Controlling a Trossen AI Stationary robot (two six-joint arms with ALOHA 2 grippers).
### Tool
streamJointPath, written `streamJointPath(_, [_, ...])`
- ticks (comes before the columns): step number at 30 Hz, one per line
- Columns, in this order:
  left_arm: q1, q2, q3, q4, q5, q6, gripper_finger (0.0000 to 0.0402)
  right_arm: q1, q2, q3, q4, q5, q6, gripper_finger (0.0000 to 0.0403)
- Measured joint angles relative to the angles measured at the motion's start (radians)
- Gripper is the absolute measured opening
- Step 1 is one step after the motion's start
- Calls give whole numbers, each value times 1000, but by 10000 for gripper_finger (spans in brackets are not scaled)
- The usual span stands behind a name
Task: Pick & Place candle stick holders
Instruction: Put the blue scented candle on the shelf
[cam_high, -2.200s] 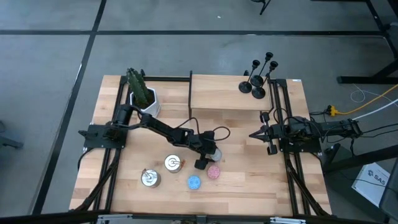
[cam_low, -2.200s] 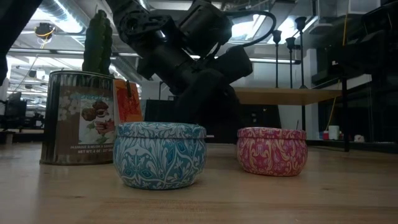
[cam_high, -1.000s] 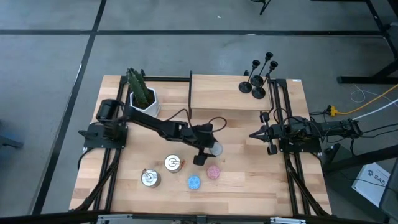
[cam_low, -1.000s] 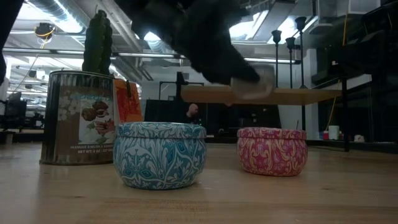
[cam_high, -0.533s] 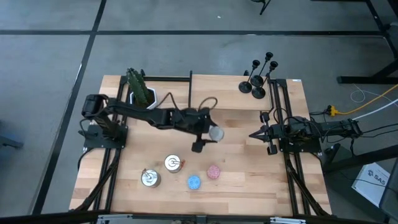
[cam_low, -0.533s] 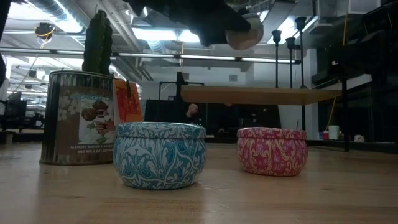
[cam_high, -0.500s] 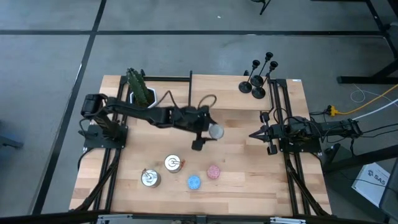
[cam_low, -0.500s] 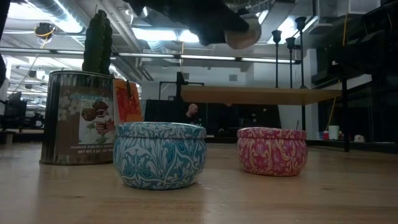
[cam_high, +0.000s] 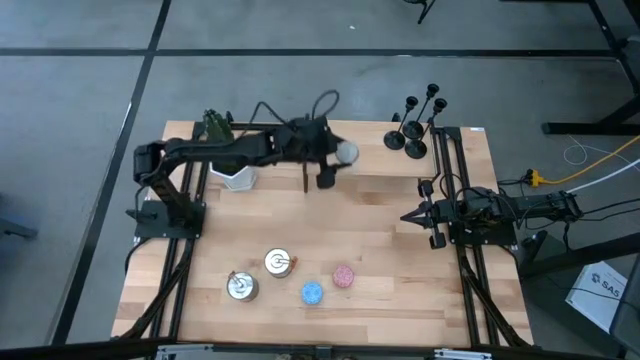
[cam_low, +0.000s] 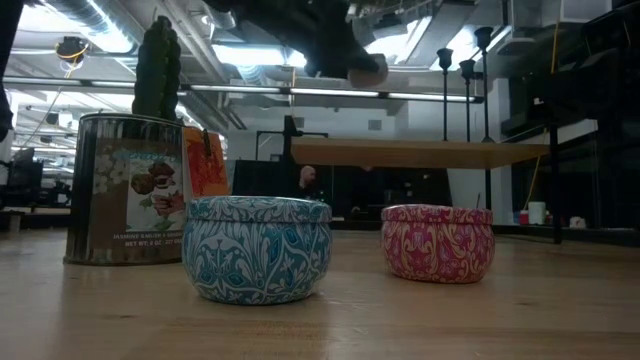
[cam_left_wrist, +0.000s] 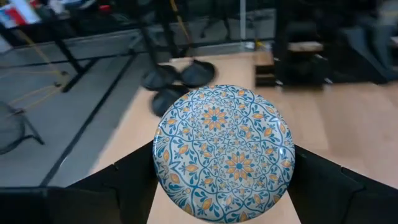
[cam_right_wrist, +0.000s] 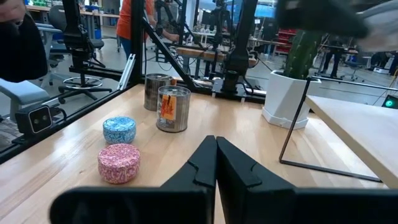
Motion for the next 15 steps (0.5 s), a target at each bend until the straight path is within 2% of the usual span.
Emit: streamJointPath(15, [155,82,25,44,58,-49,289,0,1,0,0,0,0,11])
